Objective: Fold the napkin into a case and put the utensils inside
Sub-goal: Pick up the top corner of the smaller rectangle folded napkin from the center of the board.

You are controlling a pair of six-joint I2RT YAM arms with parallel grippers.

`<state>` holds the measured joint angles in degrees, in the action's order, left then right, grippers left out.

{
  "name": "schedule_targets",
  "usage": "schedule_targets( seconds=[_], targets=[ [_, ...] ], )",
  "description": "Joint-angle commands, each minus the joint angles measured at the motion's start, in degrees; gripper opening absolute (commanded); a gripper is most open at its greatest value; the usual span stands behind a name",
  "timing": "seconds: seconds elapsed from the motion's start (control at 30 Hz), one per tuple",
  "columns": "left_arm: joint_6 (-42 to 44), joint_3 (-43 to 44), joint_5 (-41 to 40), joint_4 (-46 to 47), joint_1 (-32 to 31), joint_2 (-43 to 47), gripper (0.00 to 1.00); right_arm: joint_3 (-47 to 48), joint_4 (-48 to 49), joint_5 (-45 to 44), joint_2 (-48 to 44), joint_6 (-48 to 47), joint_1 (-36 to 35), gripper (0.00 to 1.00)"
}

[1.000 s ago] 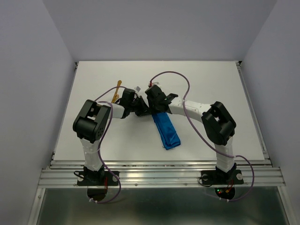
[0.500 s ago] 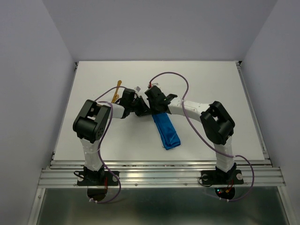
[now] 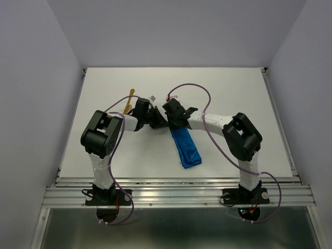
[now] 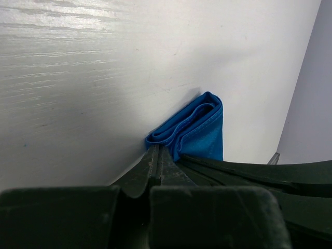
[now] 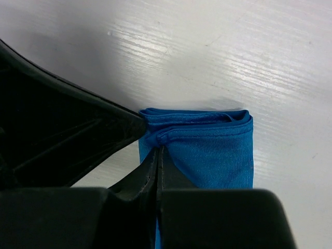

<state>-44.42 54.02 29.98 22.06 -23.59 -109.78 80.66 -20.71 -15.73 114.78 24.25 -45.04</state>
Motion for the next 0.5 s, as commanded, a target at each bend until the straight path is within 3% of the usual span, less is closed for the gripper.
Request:
schedule_targets(
  seconds=[0.0,0.03,0.07,0.1,0.47],
  targets=[
    [0.48,0.47,0.87,1.31,-0.31,2.20,0.00,-0.51,3.22,1.92,-3.95,0.01,-0.05,0.03],
    [0.48,0.47,0.87,1.23,-0.40,2.11,0.00,-0.51,3.13,2.28,-3.86,-0.78,-0.05,0.11],
    [0.57,0.56,0.96,1.31,-0.31,2.02,0.00,-0.59,3.13,2.80,-3.86,-0.96,-0.05,0.25],
    [0.57,0.47,1.05,1.23,-0.31,1.94,0.00,-0.86,3.13,2.98,-4.04,-1.39,-0.05,0.29],
    [0.48,0.65,1.05,1.23,-0.31,1.50,0.00,-2.53,2.34,1.05,-7.03,-4.65,-0.05,0.28]
  ],
)
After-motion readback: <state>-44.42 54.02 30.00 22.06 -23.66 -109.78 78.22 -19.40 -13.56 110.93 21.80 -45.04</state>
